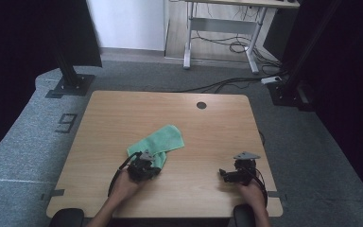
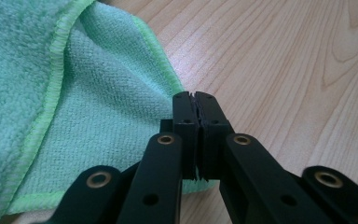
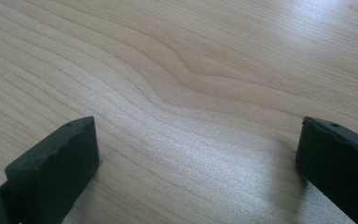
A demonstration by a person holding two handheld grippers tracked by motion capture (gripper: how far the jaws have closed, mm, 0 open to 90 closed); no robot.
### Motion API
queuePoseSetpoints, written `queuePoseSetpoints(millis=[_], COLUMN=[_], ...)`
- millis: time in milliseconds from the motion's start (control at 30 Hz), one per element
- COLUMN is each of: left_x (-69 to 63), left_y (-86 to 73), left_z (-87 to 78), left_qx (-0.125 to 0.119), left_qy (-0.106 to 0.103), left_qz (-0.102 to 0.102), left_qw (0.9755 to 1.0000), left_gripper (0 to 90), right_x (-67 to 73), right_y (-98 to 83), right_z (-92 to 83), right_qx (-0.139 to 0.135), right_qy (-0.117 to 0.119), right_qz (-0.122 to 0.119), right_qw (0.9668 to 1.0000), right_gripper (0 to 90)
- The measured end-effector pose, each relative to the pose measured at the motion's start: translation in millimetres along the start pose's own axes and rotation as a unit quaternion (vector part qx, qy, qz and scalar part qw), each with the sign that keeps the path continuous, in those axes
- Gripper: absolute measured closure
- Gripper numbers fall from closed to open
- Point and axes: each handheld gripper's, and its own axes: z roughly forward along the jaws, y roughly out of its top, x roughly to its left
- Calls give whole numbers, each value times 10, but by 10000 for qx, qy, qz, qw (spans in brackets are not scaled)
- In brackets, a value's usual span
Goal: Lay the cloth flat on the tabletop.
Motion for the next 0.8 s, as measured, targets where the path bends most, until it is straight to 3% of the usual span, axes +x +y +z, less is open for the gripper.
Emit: queuePoseSetpoints(millis=[100,167,267,467,533,800], left_x=[8,6,61,222,287,427], left_y=[11,40,147,332,395,502], left_z=[-21,-66,-208,-279,-255,-84], left_qx=[-49,-190,-453,-503,-430,-191], left_qy=[-44,11,60,339,455,593], left_qz=[1,16,-34,-28,36,-1], left_qw=[10000,9998,9989,9982,9980,9981], left_gripper=[796,690,621,612,615,651], right_x=[0,0,0,0,0,0], right_y=[0,0,0,0,0,0], right_z=[0,0,0,0,0,0], right_qx=[0,1,1,2,2,2], right_qy=[0,-1,-1,0,-1,-1], right_qz=[0,0,0,1,1,0], right_qw=[10000,10000,10000,10000,10000,10000], right_gripper=[0,0,0,0,0,0])
